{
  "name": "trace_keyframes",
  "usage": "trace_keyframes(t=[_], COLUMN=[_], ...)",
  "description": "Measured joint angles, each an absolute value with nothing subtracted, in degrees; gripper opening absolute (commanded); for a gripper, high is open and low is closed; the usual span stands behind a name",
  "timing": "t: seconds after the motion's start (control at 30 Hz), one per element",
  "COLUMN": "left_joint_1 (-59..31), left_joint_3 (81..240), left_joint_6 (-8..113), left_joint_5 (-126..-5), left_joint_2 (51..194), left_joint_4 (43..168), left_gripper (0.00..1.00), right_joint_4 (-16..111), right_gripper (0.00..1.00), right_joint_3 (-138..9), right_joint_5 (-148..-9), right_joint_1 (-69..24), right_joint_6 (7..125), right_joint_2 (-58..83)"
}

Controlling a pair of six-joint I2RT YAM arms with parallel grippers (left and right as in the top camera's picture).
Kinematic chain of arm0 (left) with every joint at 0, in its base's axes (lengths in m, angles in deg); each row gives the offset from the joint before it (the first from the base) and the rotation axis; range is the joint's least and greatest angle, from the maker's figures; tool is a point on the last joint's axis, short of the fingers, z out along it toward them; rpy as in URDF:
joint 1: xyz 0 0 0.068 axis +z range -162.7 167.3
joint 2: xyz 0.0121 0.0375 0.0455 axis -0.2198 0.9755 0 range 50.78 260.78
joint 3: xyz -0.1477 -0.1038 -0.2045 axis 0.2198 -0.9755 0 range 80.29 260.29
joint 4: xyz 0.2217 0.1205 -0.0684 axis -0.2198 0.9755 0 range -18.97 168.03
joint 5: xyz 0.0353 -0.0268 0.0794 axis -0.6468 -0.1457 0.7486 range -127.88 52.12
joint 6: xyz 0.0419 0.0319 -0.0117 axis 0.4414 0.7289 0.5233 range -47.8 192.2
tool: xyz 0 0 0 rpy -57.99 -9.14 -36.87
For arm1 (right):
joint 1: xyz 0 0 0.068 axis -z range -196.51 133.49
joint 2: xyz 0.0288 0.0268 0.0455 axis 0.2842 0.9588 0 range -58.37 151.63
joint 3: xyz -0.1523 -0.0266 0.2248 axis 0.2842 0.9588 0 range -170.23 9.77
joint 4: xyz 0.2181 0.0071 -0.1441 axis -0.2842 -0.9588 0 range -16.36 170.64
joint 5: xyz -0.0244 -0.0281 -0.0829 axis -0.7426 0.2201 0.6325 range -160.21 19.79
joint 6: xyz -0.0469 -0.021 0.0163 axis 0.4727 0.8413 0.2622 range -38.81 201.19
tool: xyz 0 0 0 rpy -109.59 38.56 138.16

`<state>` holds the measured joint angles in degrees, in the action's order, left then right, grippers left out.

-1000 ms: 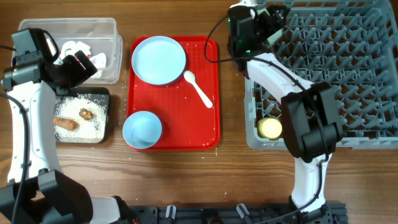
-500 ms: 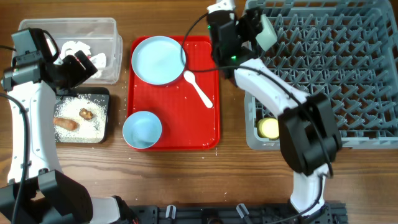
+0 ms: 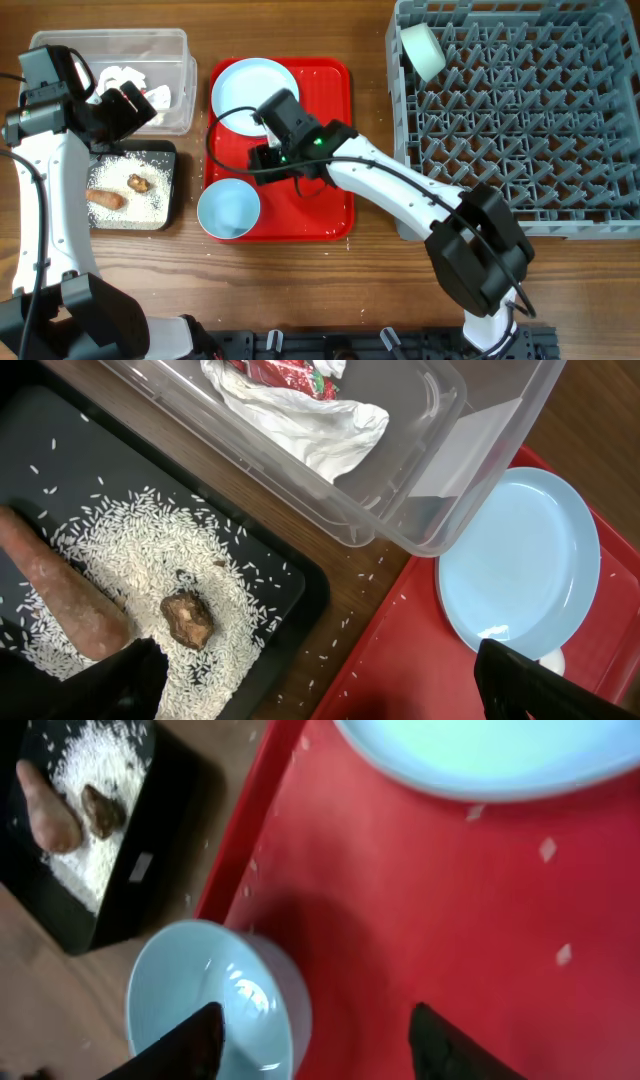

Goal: Sort waste into correct bins and load items into the dishwasher rack
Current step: 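Grasp the light-blue bowl on the red tray with the right gripper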

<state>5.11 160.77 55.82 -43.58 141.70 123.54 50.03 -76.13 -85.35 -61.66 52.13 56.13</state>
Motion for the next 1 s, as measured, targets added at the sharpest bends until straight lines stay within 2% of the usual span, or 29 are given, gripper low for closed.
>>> trace_keyframes(t=[0.03, 0.1, 0.13, 0.23, 0.3, 0.43, 0.5, 0.53, 0.8, 1.0], left_joint_1=[5.1, 5.1, 5.1, 5.1, 5.1, 5.1, 5.1, 5.1, 5.1, 5.1], left_joint_3=[160.8, 160.8, 160.8, 160.8, 160.8, 160.8, 160.8, 160.8, 160.8, 160.8], left_joint_6=[55.8, 55.8, 55.8, 55.8, 55.8, 55.8, 55.8, 55.8, 55.8, 55.8], left_joint_5=[-43.6, -43.6, -43.6, -43.6, -43.6, -43.6, -43.6, -43.6, -43.6, -43.6], left_joint_2=[141.7, 141.7, 141.7, 141.7, 141.7, 141.7, 141.7, 141.7, 141.7, 141.7], left_joint_4=[123.5, 123.5, 123.5, 123.5, 123.5, 123.5, 123.5, 123.5, 123.5, 123.5], left_gripper=[1.00, 1.00, 1.00, 1.00, 1.00, 1.00, 1.00, 1.00, 1.00, 1.00], right_joint_4=[50.1, 52.1, 52.9, 55.5, 55.7, 56.7, 57.1, 57.2, 57.3, 53.6], right_gripper=[0.36, 0.34, 0.40, 0.48, 0.48, 0.27, 0.09, 0.06, 0.04, 0.04], right_joint_3=[-74.6, -72.9, -72.4, -72.1, -72.1, -72.1, -72.1, -72.1, -72.1, -72.0], right_joint_5=[-86.3, -87.2, -87.7, -88.2, -88.2, -88.6, -88.8, -89.0, -89.4, -87.8], right_joint_1=[-61.7, -61.8, -61.9, -63.2, -64.0, -64.5, -64.5, -64.5, -63.7, -53.7], right_joint_6=[49.5, 45.7, 42.6, 40.8, 40.7, 40.4, 40.4, 40.5, 40.5, 45.4], right_joint_2=[56.2, 56.9, 57.2, 58.4, 59.0, 59.9, 61.0, 61.4, 61.9, 57.0])
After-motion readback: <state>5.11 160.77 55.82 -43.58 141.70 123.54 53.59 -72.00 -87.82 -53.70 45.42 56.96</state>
